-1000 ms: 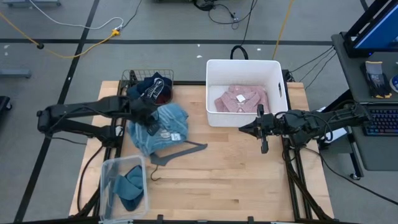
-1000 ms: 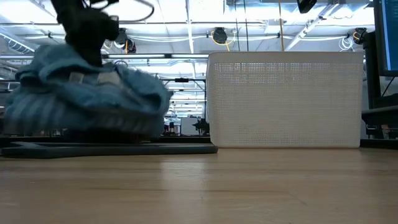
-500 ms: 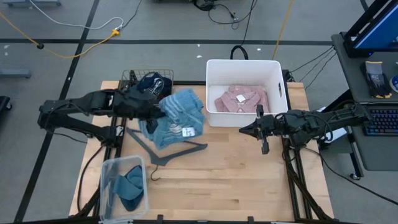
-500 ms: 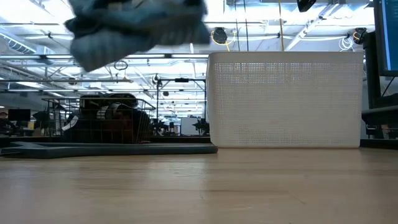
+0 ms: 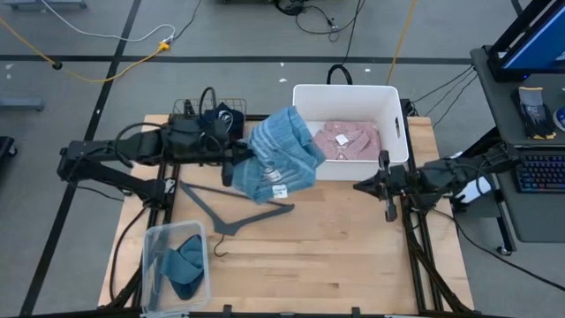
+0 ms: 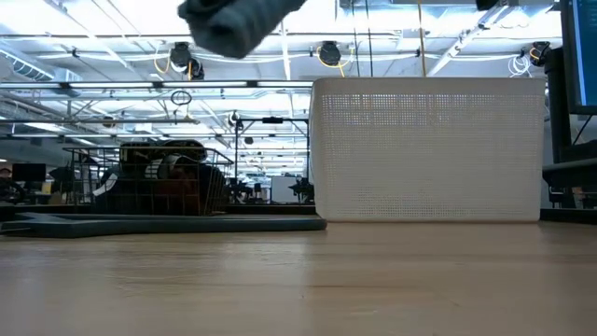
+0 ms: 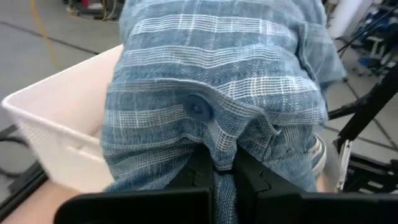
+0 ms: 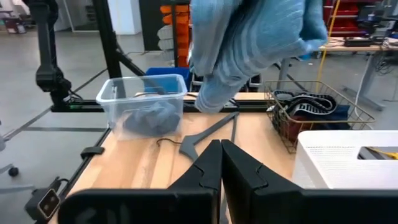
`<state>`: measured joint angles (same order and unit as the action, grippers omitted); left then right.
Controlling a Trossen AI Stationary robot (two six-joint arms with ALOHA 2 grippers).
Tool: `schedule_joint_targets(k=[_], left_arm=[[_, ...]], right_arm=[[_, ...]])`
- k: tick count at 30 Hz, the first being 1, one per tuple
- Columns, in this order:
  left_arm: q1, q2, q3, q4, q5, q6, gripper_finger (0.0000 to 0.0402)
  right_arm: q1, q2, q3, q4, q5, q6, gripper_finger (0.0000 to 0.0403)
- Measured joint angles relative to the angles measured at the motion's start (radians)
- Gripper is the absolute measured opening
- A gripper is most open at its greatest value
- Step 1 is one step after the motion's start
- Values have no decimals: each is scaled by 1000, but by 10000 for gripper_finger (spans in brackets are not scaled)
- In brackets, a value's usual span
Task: Pick & Place Cloths
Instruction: Put the blue shirt into the white bin
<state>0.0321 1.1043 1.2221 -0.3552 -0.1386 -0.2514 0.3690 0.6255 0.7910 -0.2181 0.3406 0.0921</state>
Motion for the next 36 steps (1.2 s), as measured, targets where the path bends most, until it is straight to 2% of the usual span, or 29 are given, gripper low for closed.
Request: schedule_joint_targets(k=[12, 18, 25, 28, 31, 36], left_arm=[[101, 169, 0, 537, 118, 74, 10], [162, 242, 0, 731, 147, 43, 10], [207, 324, 1, 950, 146, -30, 10], [215, 371, 40, 977, 138, -44, 10], [216, 442, 128, 951, 141, -20, 10], [217, 571, 337, 722, 150, 105, 10]], right_arm=[[50, -16, 0, -36, 6, 15, 0], [85, -16, -2, -112, 101, 95, 0], [118, -16, -71, -97, 189, 167, 0], [118, -14, -109, -82, 191, 212, 0], [118, -14, -143, -11, 191, 214, 0], [118, -14, -152, 37, 188, 185, 0]])
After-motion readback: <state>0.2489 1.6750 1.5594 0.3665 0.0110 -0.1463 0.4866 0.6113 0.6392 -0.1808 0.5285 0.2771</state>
